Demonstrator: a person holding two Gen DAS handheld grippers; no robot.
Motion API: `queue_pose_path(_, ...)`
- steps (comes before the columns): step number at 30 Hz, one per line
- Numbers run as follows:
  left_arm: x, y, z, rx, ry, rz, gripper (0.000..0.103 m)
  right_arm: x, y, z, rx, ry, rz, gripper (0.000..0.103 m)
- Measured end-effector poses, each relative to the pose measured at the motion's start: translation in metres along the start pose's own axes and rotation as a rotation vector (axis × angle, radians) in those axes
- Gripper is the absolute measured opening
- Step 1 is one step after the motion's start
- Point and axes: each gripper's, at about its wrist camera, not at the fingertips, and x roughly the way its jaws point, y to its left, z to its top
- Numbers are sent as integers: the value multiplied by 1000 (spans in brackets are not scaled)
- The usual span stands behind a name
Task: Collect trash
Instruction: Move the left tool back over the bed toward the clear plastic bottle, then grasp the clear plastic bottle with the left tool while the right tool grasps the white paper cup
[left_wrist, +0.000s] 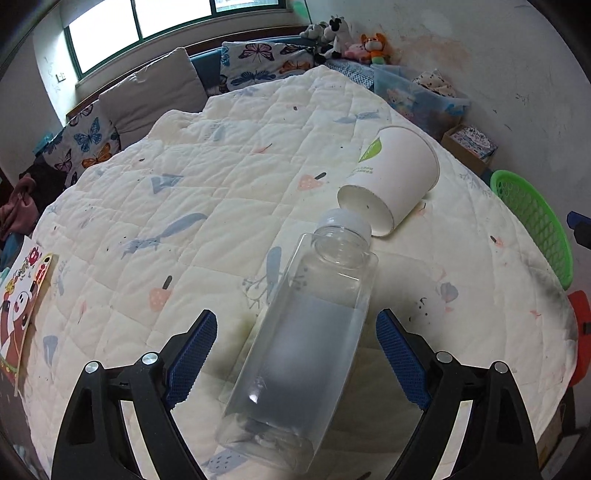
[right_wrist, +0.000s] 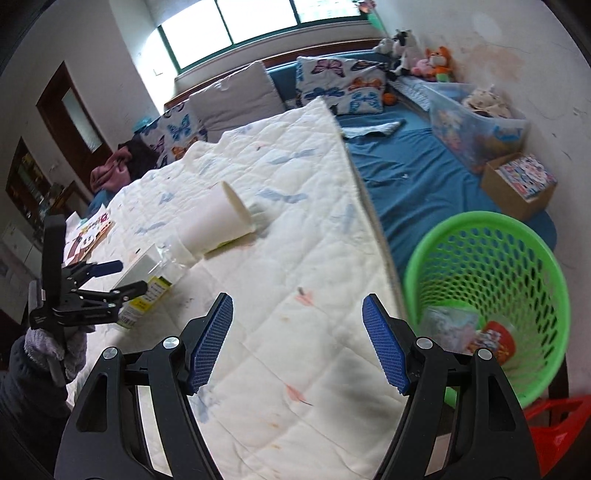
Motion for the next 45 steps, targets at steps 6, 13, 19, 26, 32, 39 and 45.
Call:
queue_pose_path(6, 16, -3, 6, 28, 24, 0, 85, 20, 20, 7, -16, 30, 30, 73)
queue_pose_path(13, 26, -5, 7, 49, 34, -15, 75, 49, 32, 22, 48, 76, 84, 74)
queue_pose_path(19, 23, -6, 7, 41, 12, -44, 60, 74, 41, 39, 122, 105, 136, 79)
queue_pose_path(26, 11, 9, 1, 15, 1, -48, 58, 103, 51, 60, 219, 135, 184, 82)
queue_pose_path(32, -4, 22, -5, 7, -22, -45, 58, 134, 48, 72, 381, 185, 237, 82)
queue_pose_path(39, -3, 34, -11, -10, -12, -49, 58, 161, 37, 75, 525, 217, 255, 83)
queue_pose_path(45, 5, 38, -14, -18, 8, -52, 58, 172, 26, 73, 615, 225, 286, 84)
